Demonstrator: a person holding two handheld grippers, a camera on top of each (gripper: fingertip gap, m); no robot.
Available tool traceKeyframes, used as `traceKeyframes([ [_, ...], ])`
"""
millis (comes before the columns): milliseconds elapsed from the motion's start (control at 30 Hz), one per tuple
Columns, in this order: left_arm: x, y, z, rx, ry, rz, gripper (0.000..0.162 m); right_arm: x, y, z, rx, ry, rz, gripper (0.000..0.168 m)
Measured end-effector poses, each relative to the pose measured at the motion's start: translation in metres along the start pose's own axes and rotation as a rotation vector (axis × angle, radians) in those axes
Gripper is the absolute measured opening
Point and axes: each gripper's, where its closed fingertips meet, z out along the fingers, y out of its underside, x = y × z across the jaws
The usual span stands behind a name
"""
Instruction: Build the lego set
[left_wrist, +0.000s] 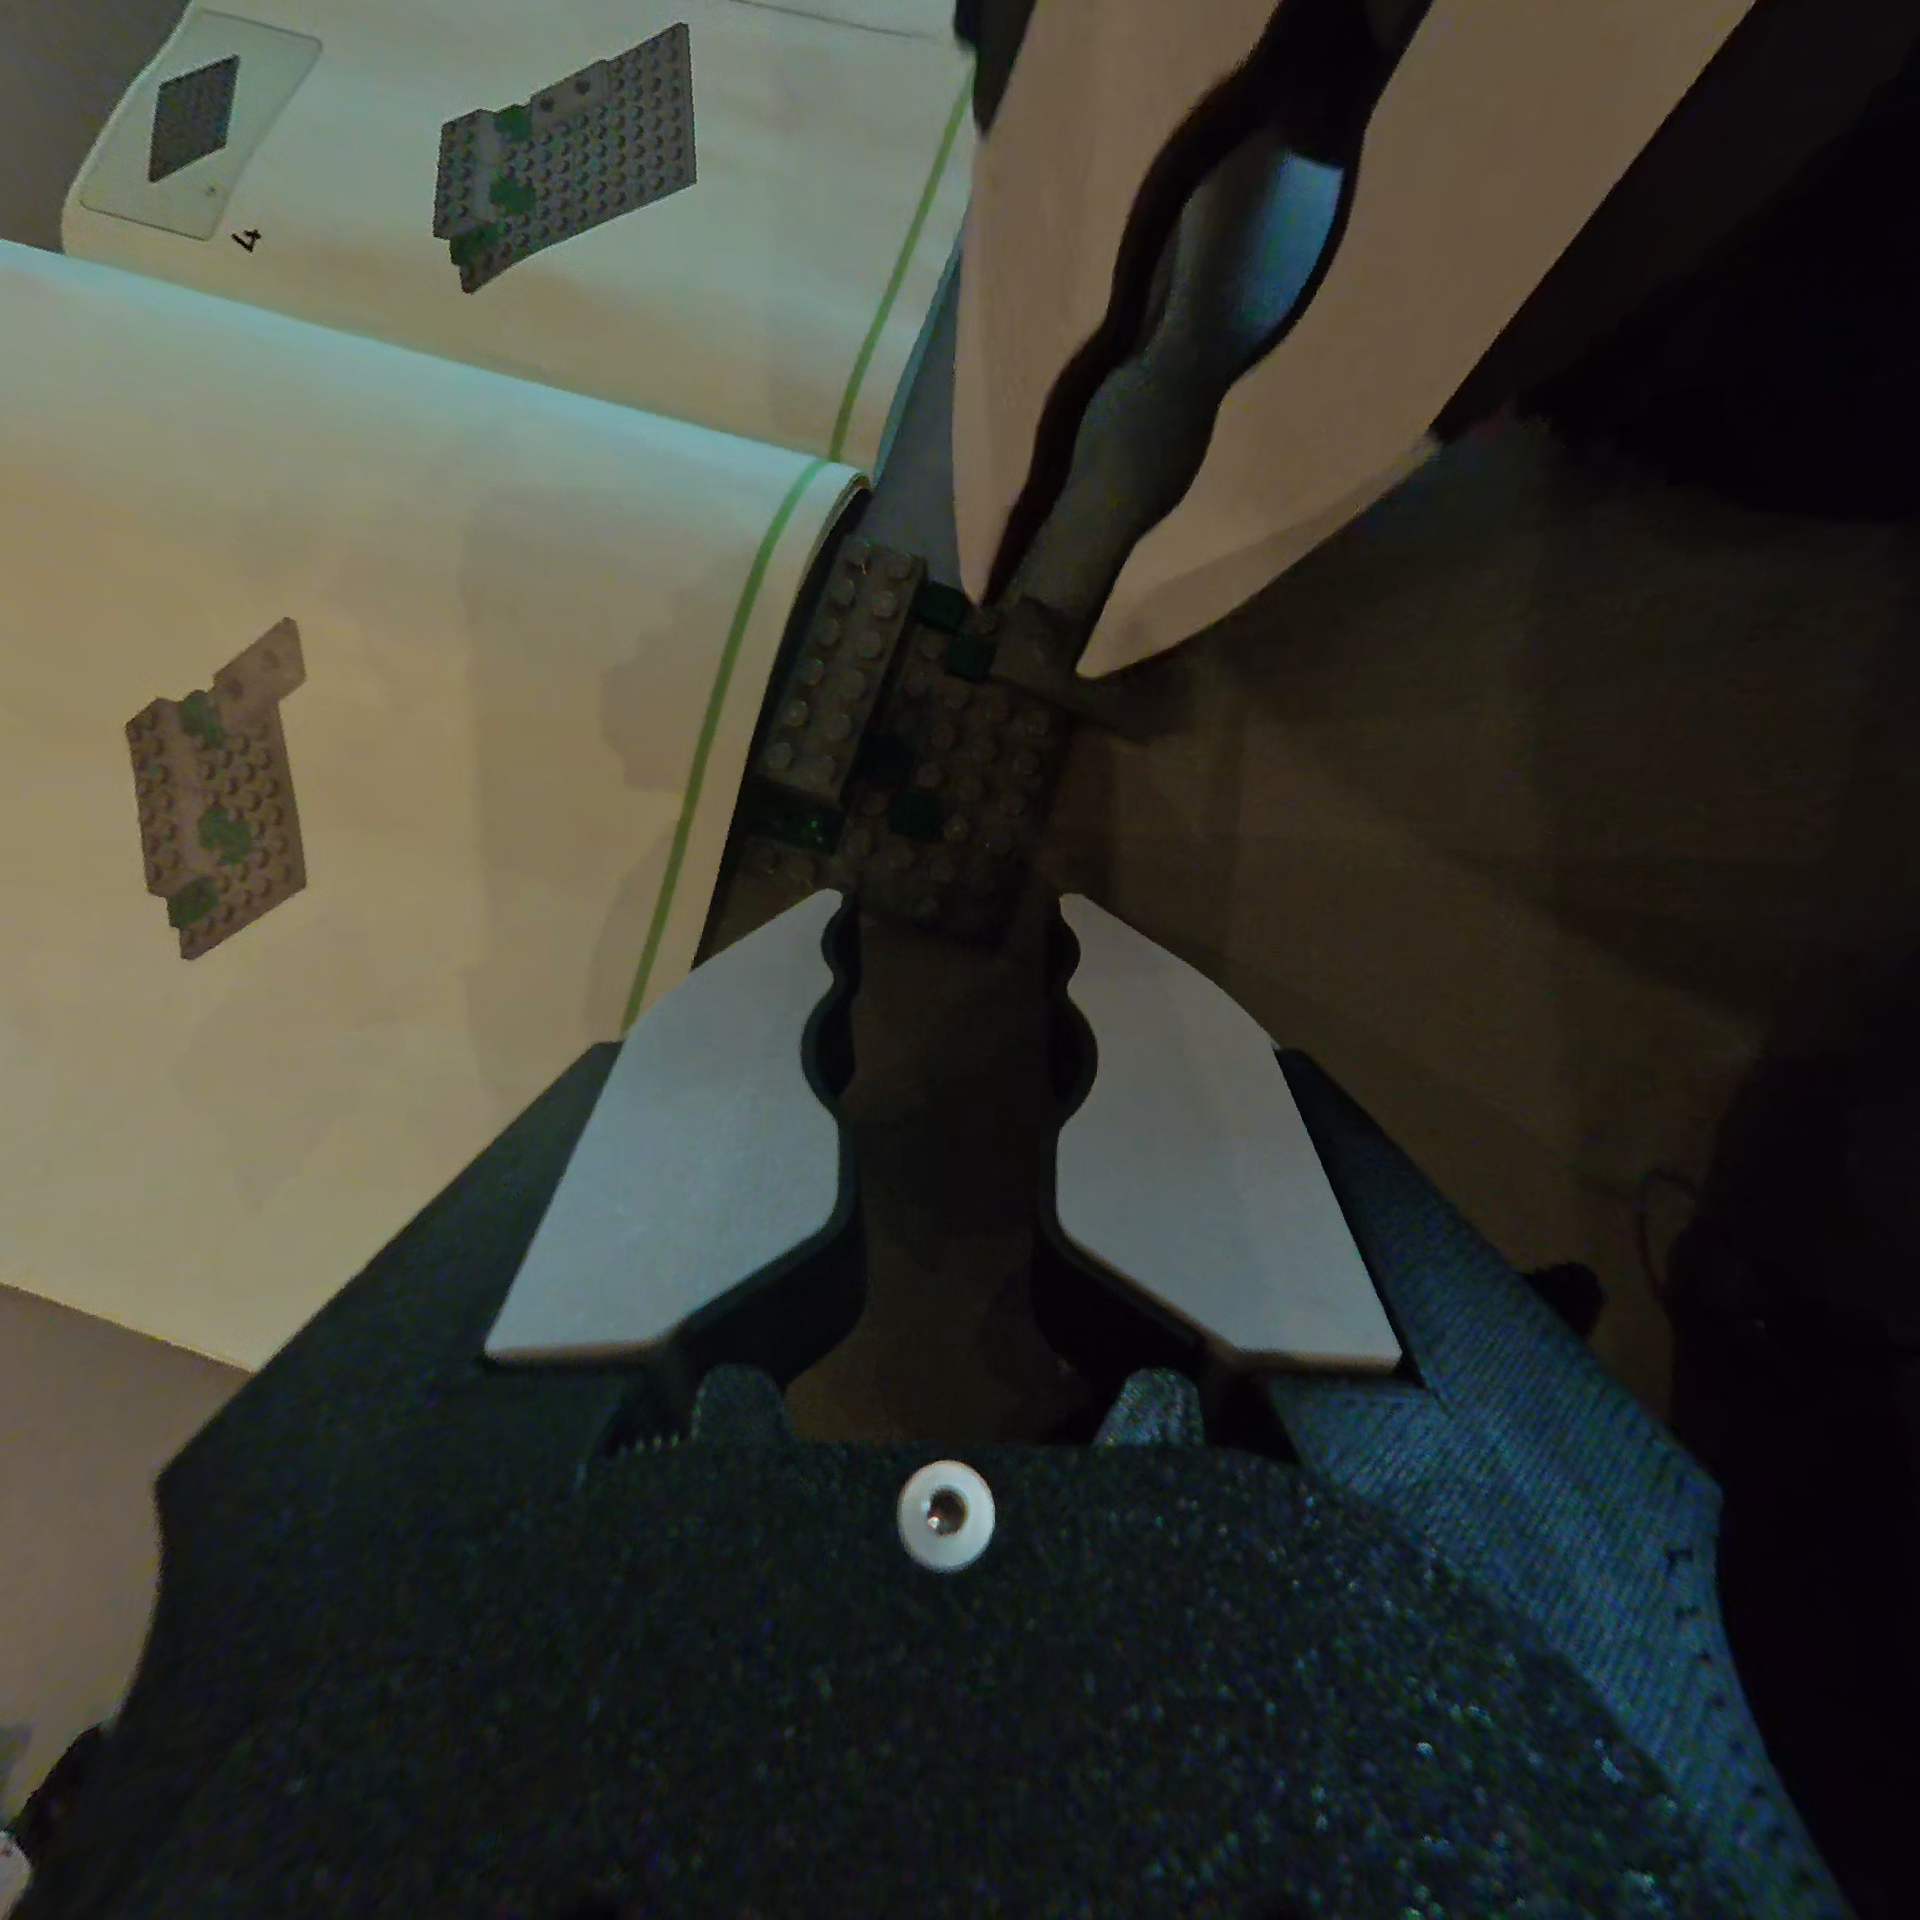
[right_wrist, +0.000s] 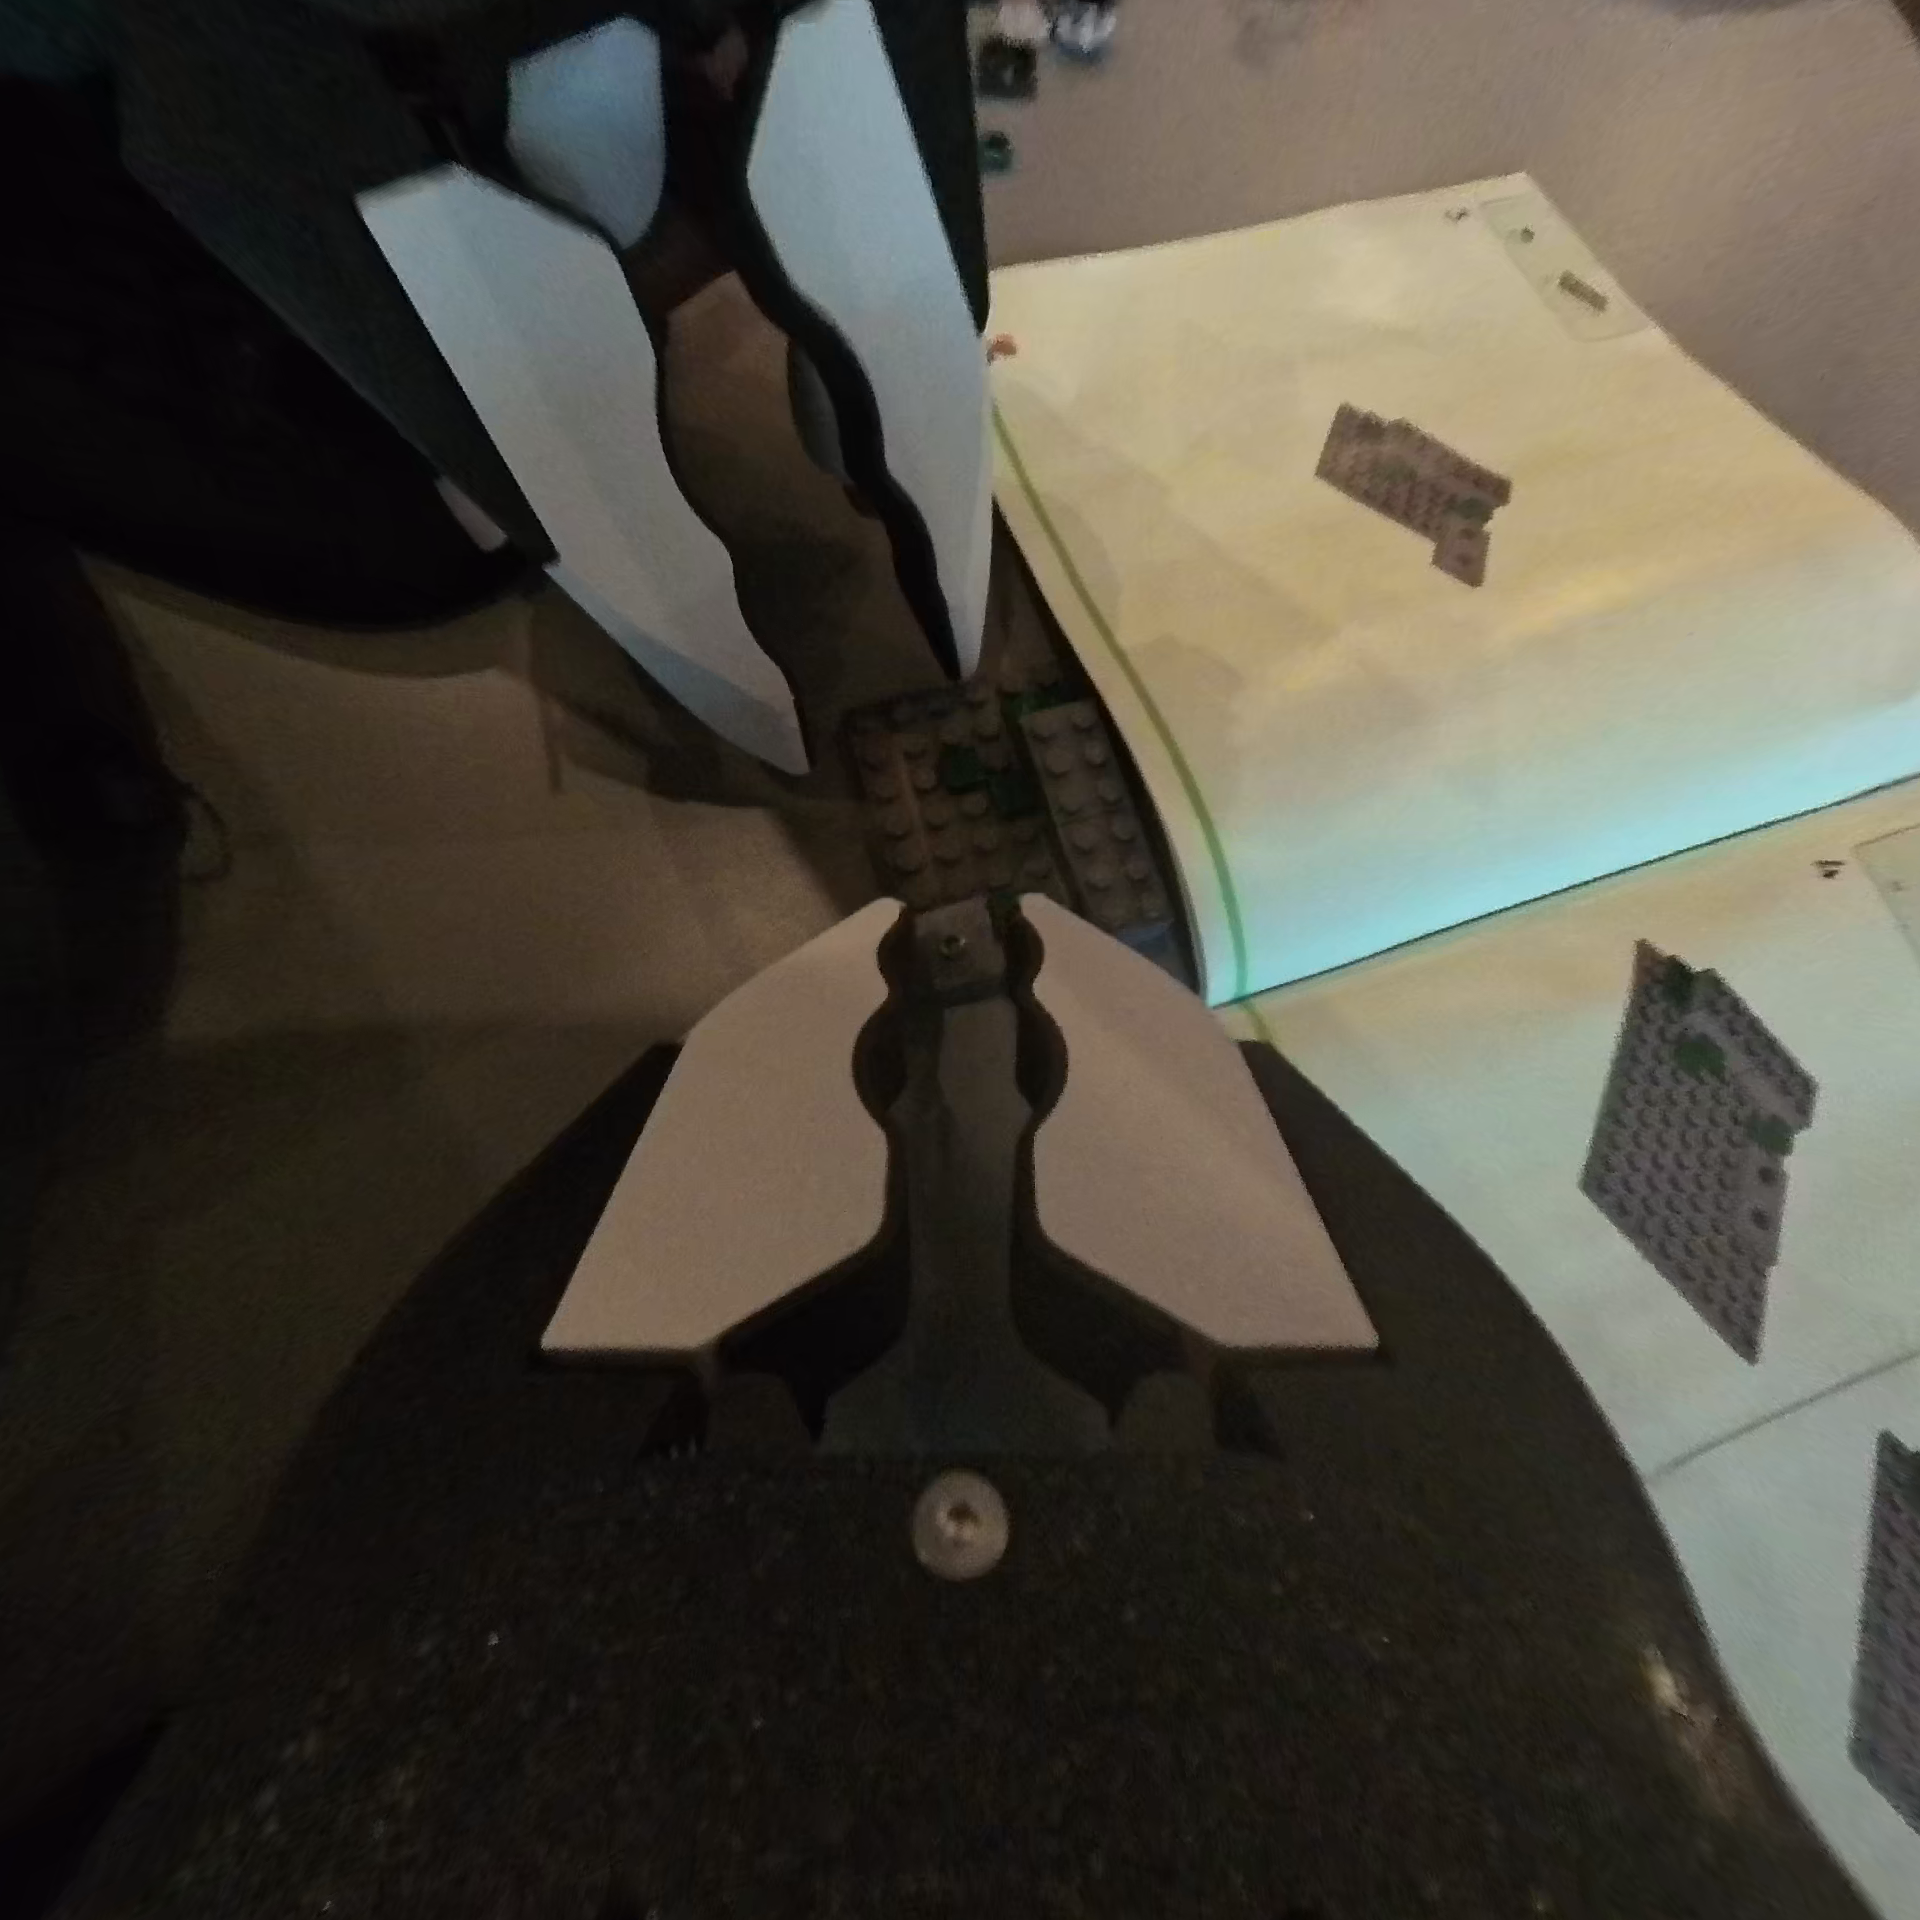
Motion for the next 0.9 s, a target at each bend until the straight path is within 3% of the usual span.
traceKeyframes([
  [233, -0.002, 0.000, -0.002, 0.006, -0.005, -0.003, 0.035, 0.010, 0.004, -0.018, 0.035, 0.007, -0.009, 0.036],
  [500, -0.005, -0.001, -0.009, -0.001, -0.023, 0.009, 0.035, 0.028, -0.001, -0.009, 0.046, -0.111, 0.024, 0.020],
  [900, -0.002, 0.009, -0.020, 0.003, -0.044, -0.023, 0.034, 0.029, 0.005, 0.009, -0.070, -0.158, -0.064, 0.023],
])
